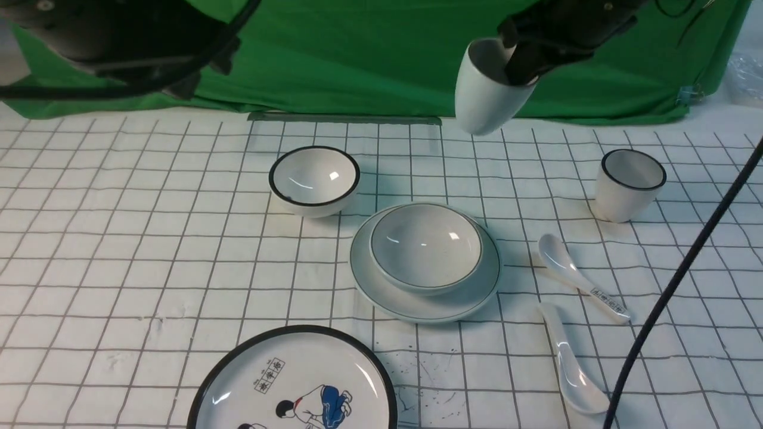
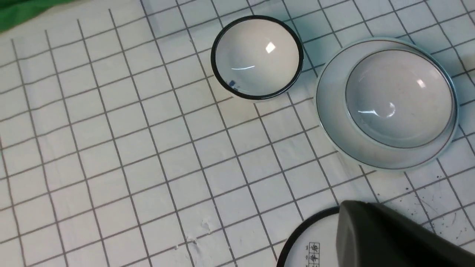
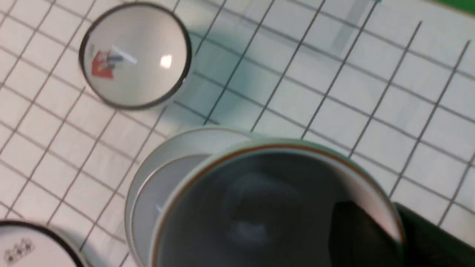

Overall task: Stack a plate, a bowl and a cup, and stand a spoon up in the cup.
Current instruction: Use the right arm to put the blue teacup into the blue rice bowl in the middle, then use the right arm to grab a blue soup spoon, then use the right arm to put the blue soup spoon into the blue teacup in the middle

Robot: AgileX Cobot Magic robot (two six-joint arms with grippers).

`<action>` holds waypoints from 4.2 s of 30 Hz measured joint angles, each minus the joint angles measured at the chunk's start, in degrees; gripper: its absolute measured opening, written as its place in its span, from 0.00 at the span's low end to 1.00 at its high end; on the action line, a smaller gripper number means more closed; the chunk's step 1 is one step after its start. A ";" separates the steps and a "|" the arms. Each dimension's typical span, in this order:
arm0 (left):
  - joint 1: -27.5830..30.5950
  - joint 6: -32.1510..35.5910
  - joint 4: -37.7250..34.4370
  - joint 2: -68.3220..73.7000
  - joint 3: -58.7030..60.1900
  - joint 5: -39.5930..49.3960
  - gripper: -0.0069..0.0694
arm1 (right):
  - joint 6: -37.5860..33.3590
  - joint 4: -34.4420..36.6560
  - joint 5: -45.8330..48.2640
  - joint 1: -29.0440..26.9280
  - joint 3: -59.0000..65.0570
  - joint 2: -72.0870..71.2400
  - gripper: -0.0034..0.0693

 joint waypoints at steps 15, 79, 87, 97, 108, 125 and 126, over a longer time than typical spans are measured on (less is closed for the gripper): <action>0.00 -2.20 -1.10 -7.97 13.00 -2.19 0.09 | -1.53 -3.97 -7.76 8.63 12.54 6.05 0.18; 0.05 0.69 -9.16 -15.48 19.76 -4.31 0.09 | 14.14 -9.48 -59.19 11.00 52.64 -28.78 0.31; 0.05 0.20 -7.92 -20.48 19.76 -6.47 0.09 | 12.73 -9.29 -91.50 15.84 61.48 -23.83 0.31; 0.05 -0.58 -9.61 -25.05 19.76 -6.03 0.09 | 11.77 -9.29 -100.34 15.84 64.08 -18.02 0.31; 0.05 -0.62 -10.28 -27.13 19.76 -6.69 0.09 | 9.03 -9.29 -99.62 15.84 64.58 -15.91 0.31; 0.05 -0.62 -9.44 -27.33 19.76 -6.95 0.09 | 7.24 -9.29 -96.99 15.84 64.58 -16.12 0.37; 0.05 -0.62 -9.13 -27.33 19.76 -6.95 0.09 | 7.12 -9.29 -95.18 15.84 64.63 -17.01 0.37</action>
